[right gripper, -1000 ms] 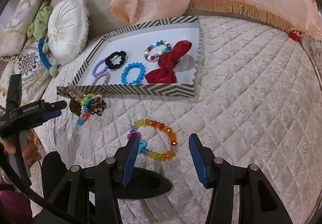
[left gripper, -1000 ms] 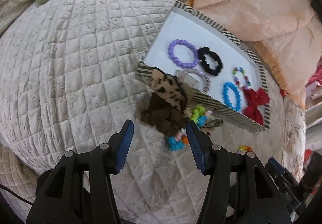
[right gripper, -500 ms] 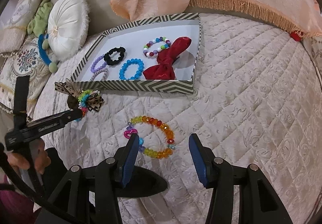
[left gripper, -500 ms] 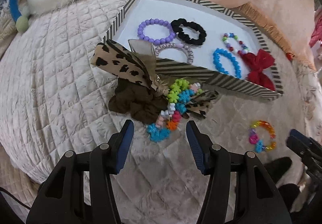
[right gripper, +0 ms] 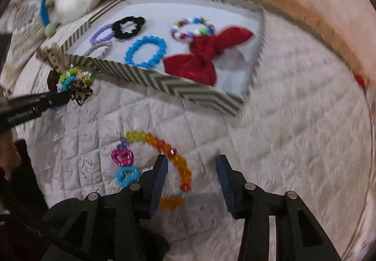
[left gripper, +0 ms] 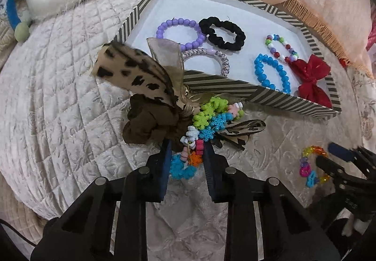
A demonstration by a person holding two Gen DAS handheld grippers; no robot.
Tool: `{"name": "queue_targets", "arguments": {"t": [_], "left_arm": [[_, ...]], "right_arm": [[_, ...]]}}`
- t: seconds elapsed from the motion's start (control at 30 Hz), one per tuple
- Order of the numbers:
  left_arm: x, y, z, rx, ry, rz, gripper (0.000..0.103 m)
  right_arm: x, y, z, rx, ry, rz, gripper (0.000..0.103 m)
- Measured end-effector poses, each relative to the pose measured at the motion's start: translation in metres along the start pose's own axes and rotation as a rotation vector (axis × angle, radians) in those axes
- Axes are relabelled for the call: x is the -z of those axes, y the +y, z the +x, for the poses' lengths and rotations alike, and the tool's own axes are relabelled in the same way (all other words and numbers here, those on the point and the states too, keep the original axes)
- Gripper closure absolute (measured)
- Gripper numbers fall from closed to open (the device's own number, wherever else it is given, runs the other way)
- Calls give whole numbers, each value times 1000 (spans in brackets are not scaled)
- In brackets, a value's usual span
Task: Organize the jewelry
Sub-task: 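Grasp the colourful hair ties with the left gripper while the right grasps the orange beaded bracelet, then lift both held items and carry them toward the tray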
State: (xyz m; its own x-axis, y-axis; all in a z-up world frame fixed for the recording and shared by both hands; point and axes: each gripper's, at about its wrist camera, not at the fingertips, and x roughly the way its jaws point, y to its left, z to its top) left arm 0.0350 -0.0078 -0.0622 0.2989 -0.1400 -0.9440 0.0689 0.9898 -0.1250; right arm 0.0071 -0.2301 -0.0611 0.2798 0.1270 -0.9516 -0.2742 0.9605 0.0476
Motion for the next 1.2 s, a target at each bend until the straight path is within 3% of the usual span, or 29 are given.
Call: {"name": "queue_targets", "arguments": {"t": [0.03,0.07,0.13,0.47,0.93,1.1,1.2], "left_arm": [[1,2,-3,17,-1,-5,81],[1,2,-7,33,-2,-7,90],[3,3,-16,63,-5,-3,90],[2,12,-64,167,-43,-29,90],[-6,-4,-137,189,-176,16,90],[-11,-6,-147,178,-205,18,90],[-9,-7,-149,183,-206,20,90]], "right_arm": [[-2,3,0,-1,1,-20,73],[-3,4,0,2,-2,-34,79],[-4,6,-4,-27,-30,-56,93],[2,8,-60,-89,-170,-7,93],[-11,8,-135,-79,-324,-4,94],[-14,7,-130,-120,-308,12,94],[-12,1,-97,-104,-216,25,91]]}}
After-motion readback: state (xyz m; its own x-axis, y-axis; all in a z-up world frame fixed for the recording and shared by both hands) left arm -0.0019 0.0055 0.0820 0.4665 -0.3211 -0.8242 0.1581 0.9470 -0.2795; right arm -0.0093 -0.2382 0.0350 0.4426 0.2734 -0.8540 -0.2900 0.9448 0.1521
